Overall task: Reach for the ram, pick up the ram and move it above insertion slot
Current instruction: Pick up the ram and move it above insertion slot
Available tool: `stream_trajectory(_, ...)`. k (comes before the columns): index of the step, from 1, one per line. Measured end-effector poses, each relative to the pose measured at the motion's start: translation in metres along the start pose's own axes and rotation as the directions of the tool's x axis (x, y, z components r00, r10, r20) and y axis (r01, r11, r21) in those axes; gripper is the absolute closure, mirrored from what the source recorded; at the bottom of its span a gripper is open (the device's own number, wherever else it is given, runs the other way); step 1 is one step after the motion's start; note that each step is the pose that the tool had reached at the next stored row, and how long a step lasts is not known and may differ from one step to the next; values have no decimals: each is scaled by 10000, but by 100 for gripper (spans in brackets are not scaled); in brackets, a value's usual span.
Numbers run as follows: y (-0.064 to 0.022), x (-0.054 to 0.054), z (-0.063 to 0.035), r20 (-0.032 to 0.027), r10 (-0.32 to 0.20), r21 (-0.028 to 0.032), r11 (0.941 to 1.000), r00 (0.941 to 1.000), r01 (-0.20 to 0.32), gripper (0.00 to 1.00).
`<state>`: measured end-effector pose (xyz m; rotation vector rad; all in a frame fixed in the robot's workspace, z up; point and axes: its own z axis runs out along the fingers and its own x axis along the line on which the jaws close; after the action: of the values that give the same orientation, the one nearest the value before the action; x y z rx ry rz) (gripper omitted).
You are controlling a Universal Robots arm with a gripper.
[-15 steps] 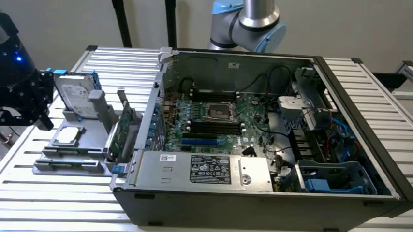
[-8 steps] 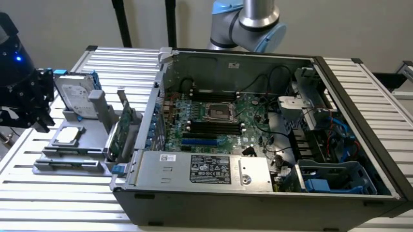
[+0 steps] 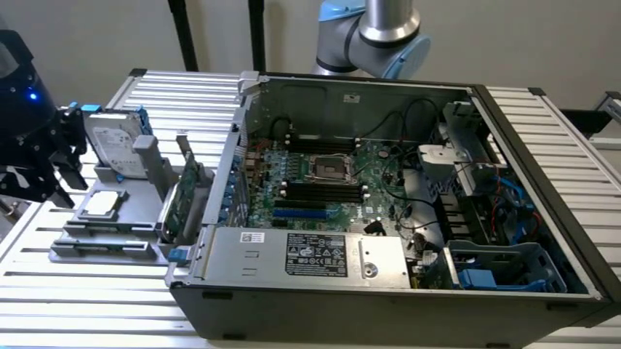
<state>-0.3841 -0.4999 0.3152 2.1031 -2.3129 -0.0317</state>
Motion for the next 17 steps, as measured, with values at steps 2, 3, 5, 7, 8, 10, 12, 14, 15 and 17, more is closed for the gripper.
stream_trajectory(2,0,1,37,0,0,1,10000,10000,0,64)
stream_trajectory(3,0,1,56,-1,0,0,10000,10000,0,64)
stream_trajectory(5,0,1,91,-1,-3,0,10000,10000,3,64)
stream_trajectory(7,-1,1,127,0,-10,2,10000,10000,10,64)
stream_trajectory(8,0,1,146,1,-15,4,10000,10000,15,64)
stream_trajectory(10,1,2,182,2,-30,7,10000,10000,30,64)
stream_trajectory(12,4,2,219,3,-46,11,10000,10000,46,64)
stream_trajectory(14,8,2,255,4,-56,15,10000,10000,56,64)
stream_trajectory(15,10,3,273,4,-60,17,10000,10000,60,64)
stream_trajectory(17,13,4,309,3,-67,19,10000,10000,67,64)
